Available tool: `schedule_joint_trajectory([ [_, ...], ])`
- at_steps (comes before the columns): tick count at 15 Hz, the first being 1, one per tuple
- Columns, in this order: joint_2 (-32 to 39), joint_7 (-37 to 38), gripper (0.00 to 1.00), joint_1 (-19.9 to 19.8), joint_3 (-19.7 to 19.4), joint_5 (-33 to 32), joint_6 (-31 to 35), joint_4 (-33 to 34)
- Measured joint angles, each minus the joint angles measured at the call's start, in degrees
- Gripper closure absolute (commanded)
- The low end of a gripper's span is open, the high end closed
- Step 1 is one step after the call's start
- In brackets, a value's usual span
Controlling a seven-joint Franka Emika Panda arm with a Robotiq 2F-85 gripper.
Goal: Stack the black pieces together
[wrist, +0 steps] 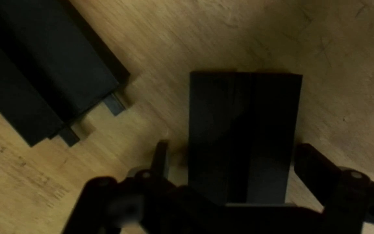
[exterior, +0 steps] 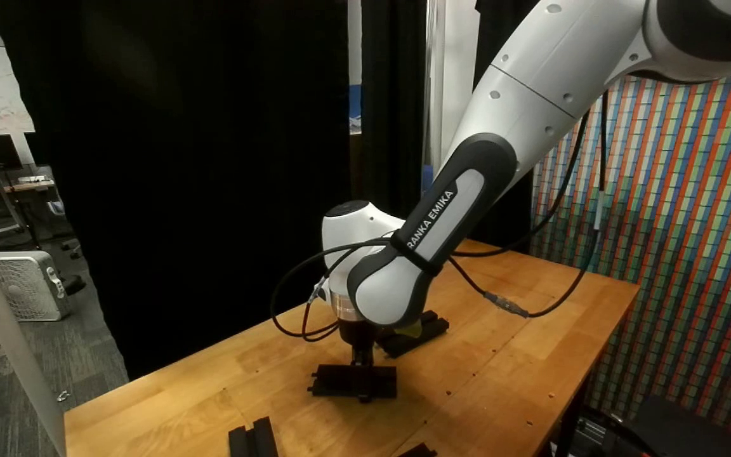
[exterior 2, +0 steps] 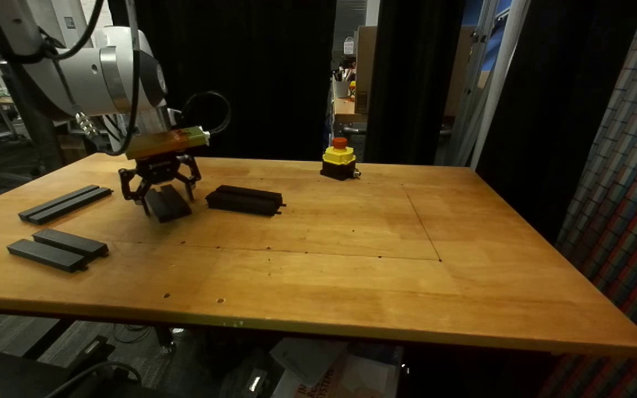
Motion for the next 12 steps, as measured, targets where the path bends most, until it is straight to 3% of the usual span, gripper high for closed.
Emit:
schedule_joint_trajectory([
  [1, 0.18, -0.14, 0.26, -0.12, -0.01, 0.00, 0.20, 0.06],
  [5, 0.17, -1.04, 0.53, -0.31, 0.08, 0.01, 0.72, 0.37],
  [12, -0.27, -3.92, 0.55, -1.12, 0.78, 0.37, 0.64, 0.86],
])
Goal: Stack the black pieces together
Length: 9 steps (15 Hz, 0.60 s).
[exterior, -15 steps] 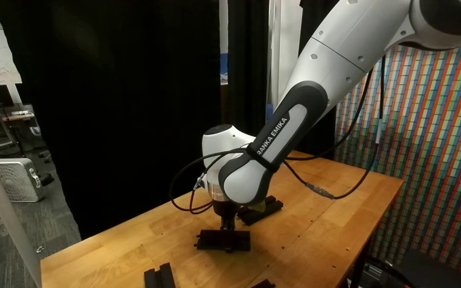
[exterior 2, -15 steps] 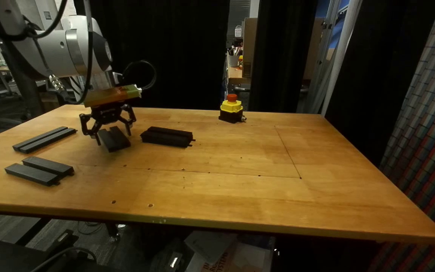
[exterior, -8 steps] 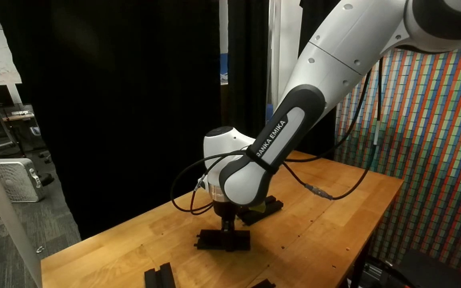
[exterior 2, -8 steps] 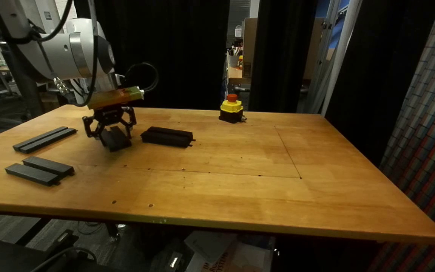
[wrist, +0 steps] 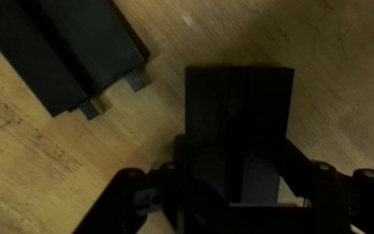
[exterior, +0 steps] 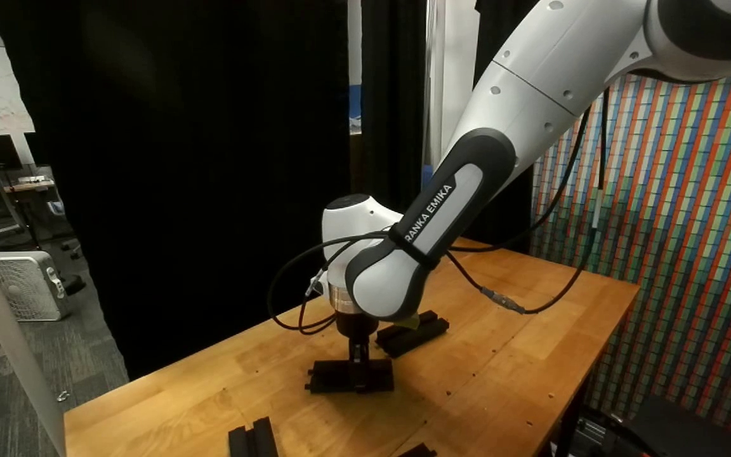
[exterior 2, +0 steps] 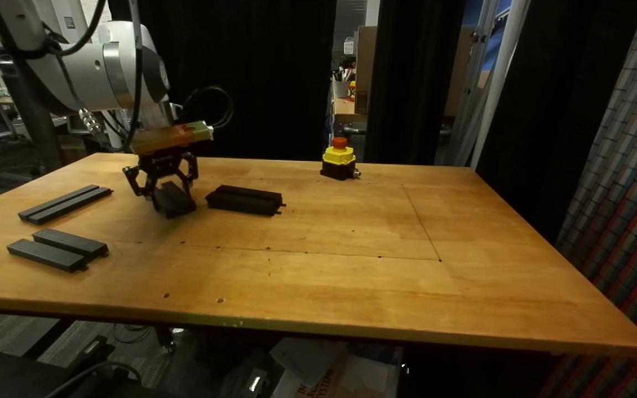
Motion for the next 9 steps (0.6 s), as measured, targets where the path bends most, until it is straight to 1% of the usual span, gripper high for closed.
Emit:
schedule_joint_trajectory([
  [5, -3.30, -2.90, 0.55, -0.49, 1.43, 0.75, -2.91, 0.84],
  [9, -8.78, -8.87, 0.55, -1.25, 1.85, 2.21, -7.03, 0.65],
])
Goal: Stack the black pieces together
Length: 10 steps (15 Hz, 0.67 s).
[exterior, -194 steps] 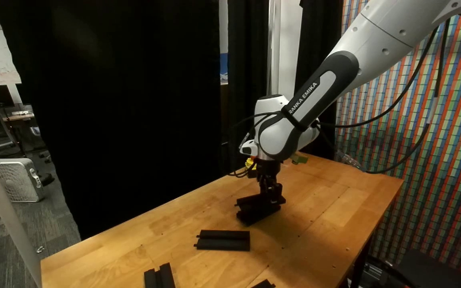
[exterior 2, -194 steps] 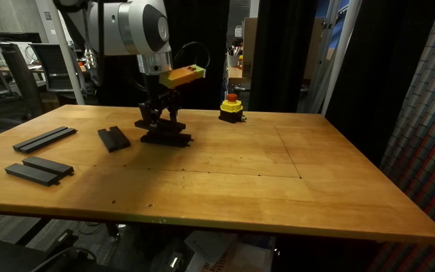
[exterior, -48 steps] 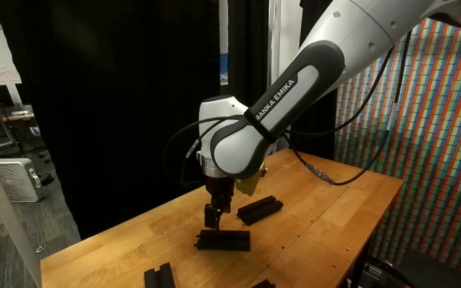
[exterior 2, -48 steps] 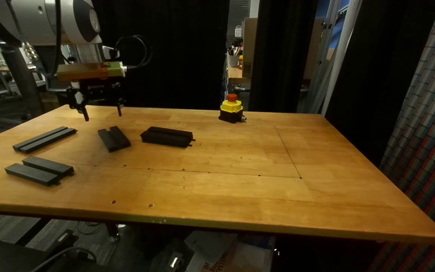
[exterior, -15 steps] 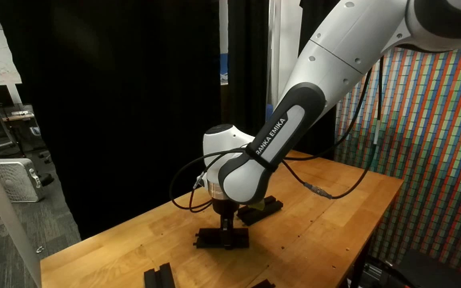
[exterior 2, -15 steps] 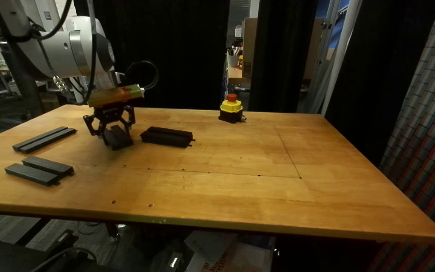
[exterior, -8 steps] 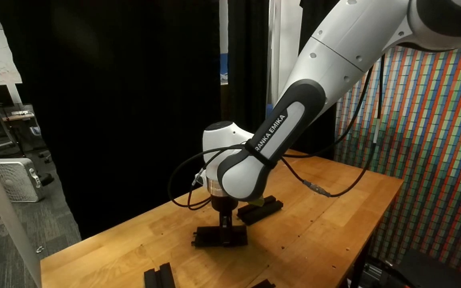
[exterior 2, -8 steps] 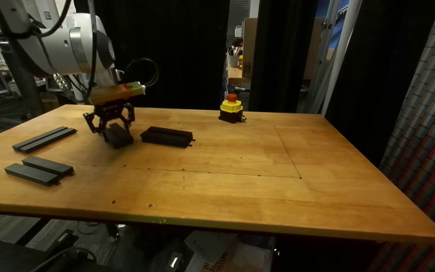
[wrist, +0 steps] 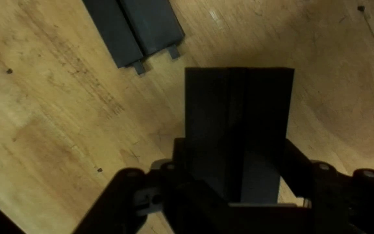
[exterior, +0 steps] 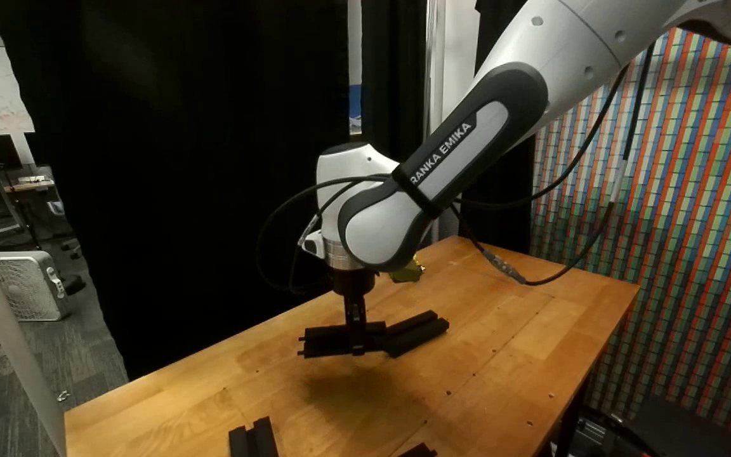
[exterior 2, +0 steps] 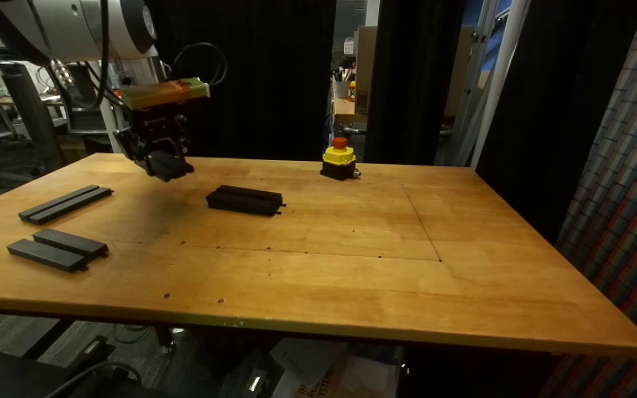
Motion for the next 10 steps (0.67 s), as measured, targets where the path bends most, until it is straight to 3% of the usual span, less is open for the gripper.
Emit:
schedule_joint_trajectory([
  [10, -6.30, -24.81, 0.55, -5.04, -3.74, -0.03, -1.81, -6.54],
])
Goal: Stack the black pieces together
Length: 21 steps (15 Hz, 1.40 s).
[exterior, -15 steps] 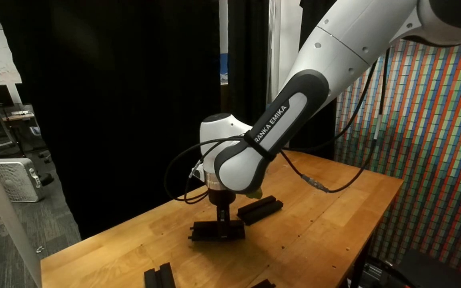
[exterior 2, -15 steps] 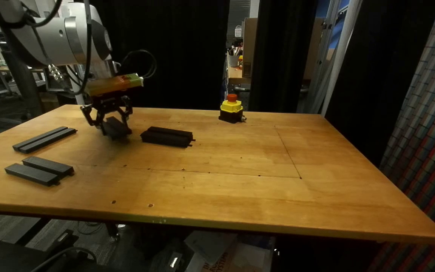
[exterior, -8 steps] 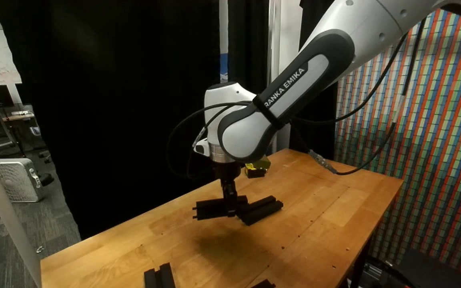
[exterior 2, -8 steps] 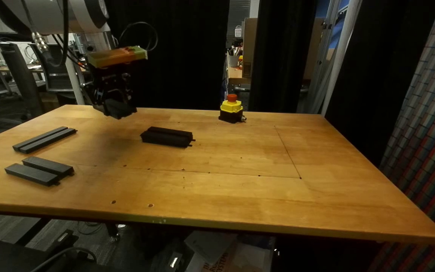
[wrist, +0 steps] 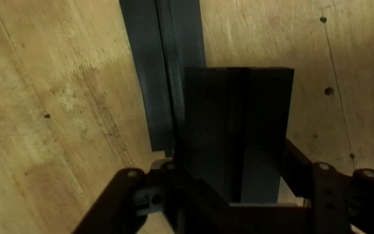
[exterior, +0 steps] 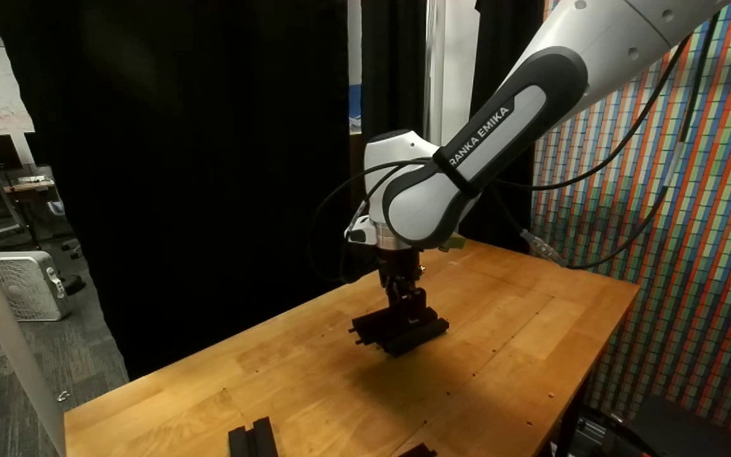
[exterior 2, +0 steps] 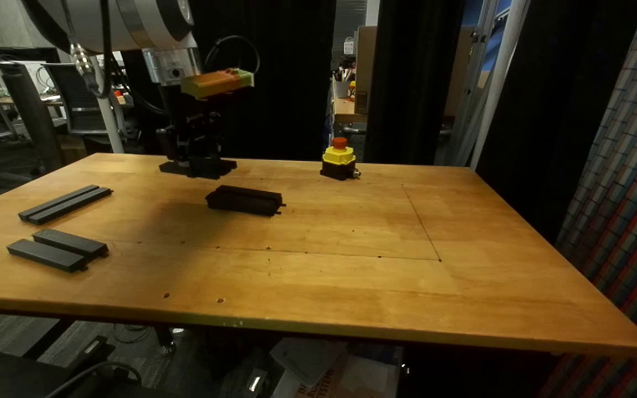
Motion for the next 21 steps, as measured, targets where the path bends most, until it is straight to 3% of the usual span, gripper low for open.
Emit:
schedule_joint_trajectory([
  [9, 1.64, -16.54, 0.55, -2.32, -4.40, -2.88, 1.60, -1.24],
  [21, 5.36, -18.47, 0.55, -4.21, -4.72, 0.40, 5.99, -0.83],
])
